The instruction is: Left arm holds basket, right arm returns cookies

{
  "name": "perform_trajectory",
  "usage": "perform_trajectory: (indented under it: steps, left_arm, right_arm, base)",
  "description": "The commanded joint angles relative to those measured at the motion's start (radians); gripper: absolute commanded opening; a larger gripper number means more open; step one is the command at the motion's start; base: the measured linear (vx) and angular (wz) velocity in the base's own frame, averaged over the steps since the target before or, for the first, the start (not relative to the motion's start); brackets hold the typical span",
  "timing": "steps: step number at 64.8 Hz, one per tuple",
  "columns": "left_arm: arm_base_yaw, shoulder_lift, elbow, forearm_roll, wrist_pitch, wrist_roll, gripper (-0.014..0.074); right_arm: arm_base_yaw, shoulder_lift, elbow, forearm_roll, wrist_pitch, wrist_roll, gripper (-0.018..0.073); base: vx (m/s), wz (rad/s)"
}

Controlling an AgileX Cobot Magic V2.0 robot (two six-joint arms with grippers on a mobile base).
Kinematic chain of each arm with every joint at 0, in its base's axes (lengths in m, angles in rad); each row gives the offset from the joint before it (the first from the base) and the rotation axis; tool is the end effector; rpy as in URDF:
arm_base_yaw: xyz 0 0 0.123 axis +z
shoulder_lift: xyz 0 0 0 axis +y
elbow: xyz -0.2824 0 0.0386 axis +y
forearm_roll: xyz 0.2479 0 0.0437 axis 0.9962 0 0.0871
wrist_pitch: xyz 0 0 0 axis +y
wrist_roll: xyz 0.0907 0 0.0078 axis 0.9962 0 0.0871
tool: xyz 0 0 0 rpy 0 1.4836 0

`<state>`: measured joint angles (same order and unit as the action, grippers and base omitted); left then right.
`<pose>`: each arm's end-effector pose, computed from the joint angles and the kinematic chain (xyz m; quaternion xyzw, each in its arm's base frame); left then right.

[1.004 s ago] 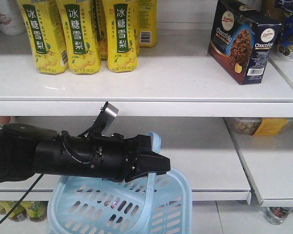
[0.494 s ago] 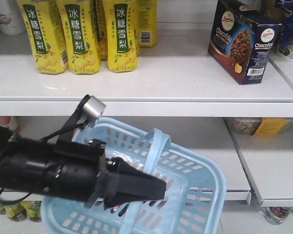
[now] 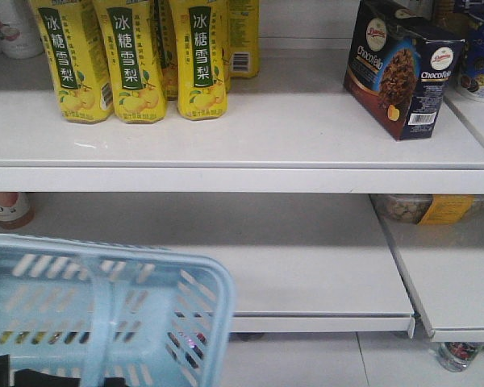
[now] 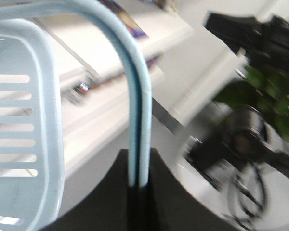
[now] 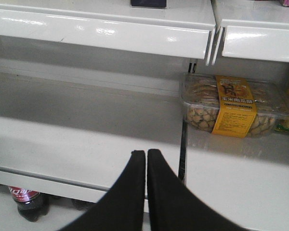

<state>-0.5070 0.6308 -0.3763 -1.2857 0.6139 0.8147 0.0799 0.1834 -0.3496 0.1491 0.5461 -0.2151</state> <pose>0.0773 -0.1006 0.2737 0.2012 0.7794 -0.4541 0.3819 0.0529 0.0113 0.2707 -0.0899 0.7959 0.0287 0.5981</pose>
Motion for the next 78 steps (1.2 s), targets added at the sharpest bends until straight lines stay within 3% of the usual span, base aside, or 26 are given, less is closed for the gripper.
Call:
perform_trajectory:
  steps: [1,8,14,24,32,40,46,57,70,78]
  left_arm:
    - [0.0,-0.098,0.045,-0.014,-0.213,0.008,-0.0006]
    - [0.0,-0.184,0.136,0.062,-0.37,-0.02,-0.0006]
    - [0.0,-0.244,0.209,0.204,-0.458,-0.088,-0.0006]
    - [0.001,-0.314,0.298,0.558,-0.576,-0.341,-0.0006]
    - [0.002,-0.36,0.357,0.899,-0.657,-0.586,-0.0006]
    - [0.057,-0.404,0.381,1.116,-0.652,-0.779,-0.0006]
    - [0.131,-0.438,0.381,1.164,-0.635,-0.821,-0.0006]
    - [0.257,-0.514,0.381,1.164,-0.565,-0.821,-0.0006]
    - [0.339,-0.614,0.381,1.173,-0.498,-0.82,-0.0006]
    - [0.362,-0.648,0.381,1.229,-0.483,-0.82,-0.0006]
  right_arm:
    - [0.001,0.019,-0.025,0.004,-0.08,-0.004,-0.0008]
    - [0.001,0.019,-0.025,0.004,-0.08,-0.004,-0.0008]
    - [0.001,0.019,-0.025,0.004,-0.08,-0.004,-0.0008]
    - [0.001,0.019,-0.025,0.004,-0.08,-0.004,-0.0008]
    - [0.001,0.019,-0.025,0.004,-0.08,-0.004,-0.0008]
    - [0.001,0.019,-0.025,0.004,-0.08,-0.004,-0.0008]
    - [0.001,0.019,-0.025,0.004,-0.08,-0.004,-0.0008]
    - [0.001,0.019,-0.025,0.004,-0.08,-0.004,-0.0008]
    - [0.001,0.019,-0.025,0.004,-0.08,-0.004,-0.0008]
    - [0.001,0.019,-0.025,0.004,-0.08,-0.004,-0.0008]
  base:
    - [0.0,0.0]
    - [0.0,0.0]
    - [0.0,0.0]
    - [0.0,0.0]
    - [0.0,0.0]
    - [0.0,0.0]
    - [0.0,0.0]
    - [0.0,0.0]
    - [0.0,0.0]
    - [0.0,0.0]
